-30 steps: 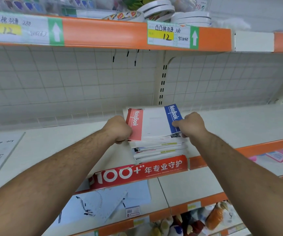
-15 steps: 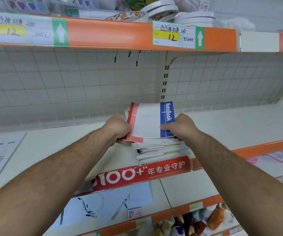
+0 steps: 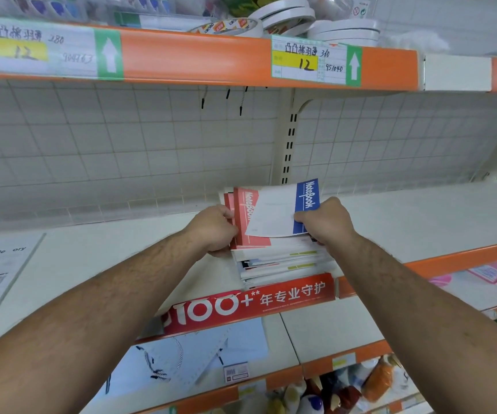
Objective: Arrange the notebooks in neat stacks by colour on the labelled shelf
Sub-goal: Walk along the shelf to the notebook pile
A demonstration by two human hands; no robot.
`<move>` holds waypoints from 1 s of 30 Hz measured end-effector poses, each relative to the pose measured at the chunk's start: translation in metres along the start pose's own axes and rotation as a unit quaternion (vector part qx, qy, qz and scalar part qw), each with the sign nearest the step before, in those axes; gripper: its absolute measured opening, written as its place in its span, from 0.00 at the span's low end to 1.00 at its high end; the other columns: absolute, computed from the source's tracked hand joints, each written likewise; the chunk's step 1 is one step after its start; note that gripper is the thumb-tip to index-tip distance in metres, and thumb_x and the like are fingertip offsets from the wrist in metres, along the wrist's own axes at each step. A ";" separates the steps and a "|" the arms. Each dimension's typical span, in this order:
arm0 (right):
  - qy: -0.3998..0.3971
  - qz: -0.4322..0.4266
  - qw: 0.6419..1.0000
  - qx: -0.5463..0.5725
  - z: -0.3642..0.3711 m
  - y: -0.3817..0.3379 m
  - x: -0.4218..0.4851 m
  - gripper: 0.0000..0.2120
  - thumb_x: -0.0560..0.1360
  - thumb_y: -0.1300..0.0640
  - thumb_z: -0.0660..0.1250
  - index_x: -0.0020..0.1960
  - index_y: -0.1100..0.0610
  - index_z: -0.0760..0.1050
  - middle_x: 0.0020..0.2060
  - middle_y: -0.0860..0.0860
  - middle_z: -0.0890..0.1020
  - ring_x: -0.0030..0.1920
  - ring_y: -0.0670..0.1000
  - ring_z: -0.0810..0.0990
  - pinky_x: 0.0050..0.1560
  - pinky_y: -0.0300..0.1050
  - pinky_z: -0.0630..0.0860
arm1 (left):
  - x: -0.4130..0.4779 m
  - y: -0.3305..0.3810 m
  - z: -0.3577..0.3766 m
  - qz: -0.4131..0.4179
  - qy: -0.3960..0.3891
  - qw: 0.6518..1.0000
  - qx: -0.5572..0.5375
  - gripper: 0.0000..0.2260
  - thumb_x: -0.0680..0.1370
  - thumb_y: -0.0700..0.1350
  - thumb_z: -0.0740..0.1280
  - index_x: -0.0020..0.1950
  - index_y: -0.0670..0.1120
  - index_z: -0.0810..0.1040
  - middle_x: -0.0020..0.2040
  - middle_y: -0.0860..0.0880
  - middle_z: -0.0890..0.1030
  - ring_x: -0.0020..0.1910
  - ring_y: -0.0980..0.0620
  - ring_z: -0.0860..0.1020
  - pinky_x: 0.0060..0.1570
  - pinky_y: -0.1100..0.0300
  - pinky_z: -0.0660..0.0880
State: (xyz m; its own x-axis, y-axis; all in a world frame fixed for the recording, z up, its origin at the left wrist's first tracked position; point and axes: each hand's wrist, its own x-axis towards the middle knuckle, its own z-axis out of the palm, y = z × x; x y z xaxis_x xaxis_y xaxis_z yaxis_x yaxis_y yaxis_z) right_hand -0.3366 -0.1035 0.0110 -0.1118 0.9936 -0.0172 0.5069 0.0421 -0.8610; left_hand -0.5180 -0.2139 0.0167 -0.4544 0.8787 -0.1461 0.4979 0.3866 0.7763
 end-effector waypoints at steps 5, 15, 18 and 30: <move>-0.007 -0.002 1.000 -0.027 0.000 0.001 -0.001 0.29 0.70 0.53 0.78 0.64 0.59 0.67 0.58 0.55 0.79 0.53 0.56 0.81 0.52 0.52 0.81 | 0.006 -0.002 0.004 -0.033 0.026 0.999 0.022 0.09 0.82 0.47 0.66 0.57 0.42 0.76 0.49 0.46 0.82 0.36 0.52 0.80 0.29 0.64 0.73; -0.014 0.012 1.000 0.004 -0.002 0.004 0.001 0.25 0.72 0.54 0.75 0.63 0.60 0.69 0.56 0.56 0.80 0.52 0.56 0.82 0.38 0.46 0.78 | 0.010 -0.001 -0.006 -0.067 0.074 0.993 -0.063 0.09 0.80 0.44 0.63 0.45 0.39 0.76 0.37 0.45 0.79 0.30 0.50 0.72 0.29 0.62 0.66; -0.035 0.009 0.999 0.012 0.002 0.003 -0.001 0.21 0.73 0.52 0.72 0.61 0.60 0.71 0.52 0.56 0.82 0.44 0.56 0.85 0.28 0.40 0.72 | 0.000 0.002 -0.008 -0.088 0.048 0.990 -0.098 0.09 0.81 0.45 0.63 0.47 0.41 0.77 0.36 0.47 0.79 0.28 0.53 0.71 0.27 0.62 0.66; -0.078 0.017 0.996 0.030 0.009 -0.003 -0.017 0.11 0.78 0.55 0.66 0.56 0.61 0.73 0.43 0.57 0.85 0.33 0.53 0.85 0.27 0.39 0.70 | -0.033 -0.014 -0.009 -0.135 0.042 0.952 -0.270 0.02 0.81 0.35 0.62 0.49 0.40 0.74 0.43 0.40 0.86 0.38 0.46 0.86 0.32 0.58 0.83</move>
State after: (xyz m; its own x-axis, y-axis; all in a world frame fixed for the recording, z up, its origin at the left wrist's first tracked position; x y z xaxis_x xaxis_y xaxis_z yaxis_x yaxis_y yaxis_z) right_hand -0.3438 -0.1211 0.0099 -0.2292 0.9658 -0.1211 0.4605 -0.0021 -0.8877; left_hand -0.5166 -0.2512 0.0164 -0.5810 0.7336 -0.3526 -0.0873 0.3746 0.9231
